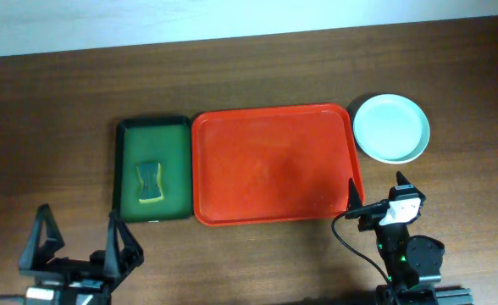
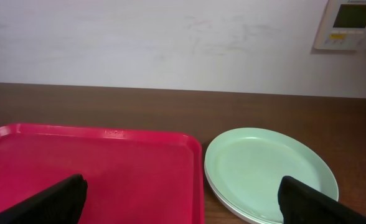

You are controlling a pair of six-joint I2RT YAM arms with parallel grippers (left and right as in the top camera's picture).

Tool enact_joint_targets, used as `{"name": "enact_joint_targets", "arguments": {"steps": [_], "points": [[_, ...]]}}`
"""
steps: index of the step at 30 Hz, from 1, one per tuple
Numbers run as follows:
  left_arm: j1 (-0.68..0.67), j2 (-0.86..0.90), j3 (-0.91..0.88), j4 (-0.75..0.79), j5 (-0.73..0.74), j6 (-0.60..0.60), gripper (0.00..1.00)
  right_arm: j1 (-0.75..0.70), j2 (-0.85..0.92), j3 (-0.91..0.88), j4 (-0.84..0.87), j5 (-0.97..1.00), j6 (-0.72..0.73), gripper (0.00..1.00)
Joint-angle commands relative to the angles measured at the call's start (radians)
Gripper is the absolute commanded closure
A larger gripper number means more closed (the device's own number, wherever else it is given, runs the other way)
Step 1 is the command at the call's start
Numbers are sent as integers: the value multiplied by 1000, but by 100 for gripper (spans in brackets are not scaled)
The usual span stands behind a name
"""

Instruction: Clean dirty plates on tray and stack at the side

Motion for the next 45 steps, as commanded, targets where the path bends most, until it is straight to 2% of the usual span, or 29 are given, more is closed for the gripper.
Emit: {"name": "enact_joint_targets", "arguments": {"steps": [1, 11, 14, 17, 45], "points": [[-8, -11, -81, 18, 13, -3, 1, 8, -8, -5, -5, 5, 10, 2], [-8, -12, -379, 17, 12, -2, 1, 8, -8, -5, -5, 5, 10, 2], [-8, -12, -380, -123, 1, 2, 1, 8, -8, -5, -5, 5, 10, 2], [-8, -12, -380, -339, -27, 2, 1, 8, -8, -5, -5, 5, 10, 2], [-7, -11, -380, -328, -33, 2, 1, 8, -8, -5, -5, 5, 10, 2]]}}
